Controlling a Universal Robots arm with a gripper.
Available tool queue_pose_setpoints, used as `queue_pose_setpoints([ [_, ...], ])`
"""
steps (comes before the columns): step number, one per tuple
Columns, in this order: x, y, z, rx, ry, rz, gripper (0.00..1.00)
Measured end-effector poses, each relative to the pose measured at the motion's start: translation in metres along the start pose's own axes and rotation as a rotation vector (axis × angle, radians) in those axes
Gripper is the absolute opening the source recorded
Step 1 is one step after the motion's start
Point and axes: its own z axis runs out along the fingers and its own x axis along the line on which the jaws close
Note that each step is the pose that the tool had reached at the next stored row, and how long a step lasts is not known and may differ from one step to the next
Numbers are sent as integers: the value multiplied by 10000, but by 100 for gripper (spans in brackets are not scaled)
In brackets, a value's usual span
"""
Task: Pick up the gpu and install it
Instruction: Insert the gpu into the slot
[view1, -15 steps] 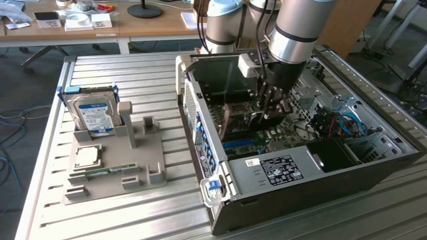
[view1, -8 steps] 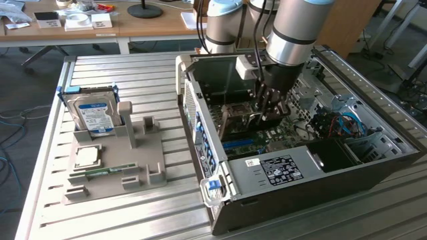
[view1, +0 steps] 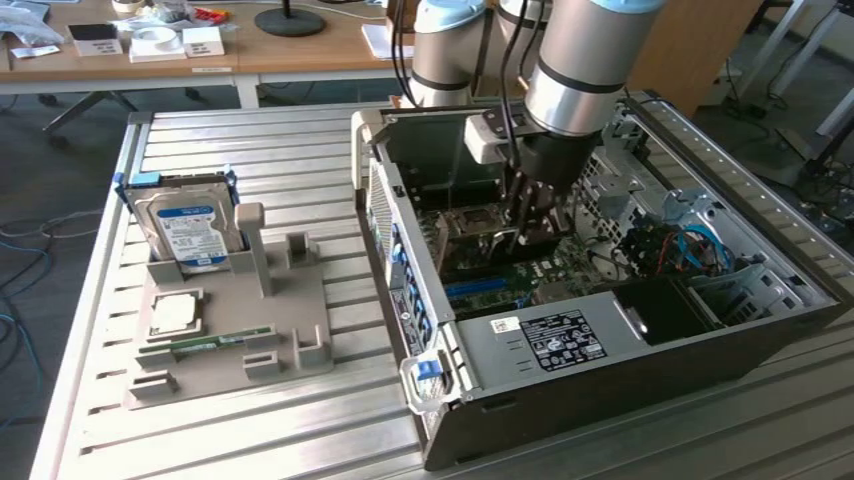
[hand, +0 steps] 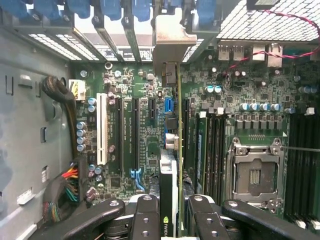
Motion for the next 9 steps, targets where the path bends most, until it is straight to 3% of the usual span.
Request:
queue_pose_setpoints([
  [9,2,35,54,0,-1,-1,27],
])
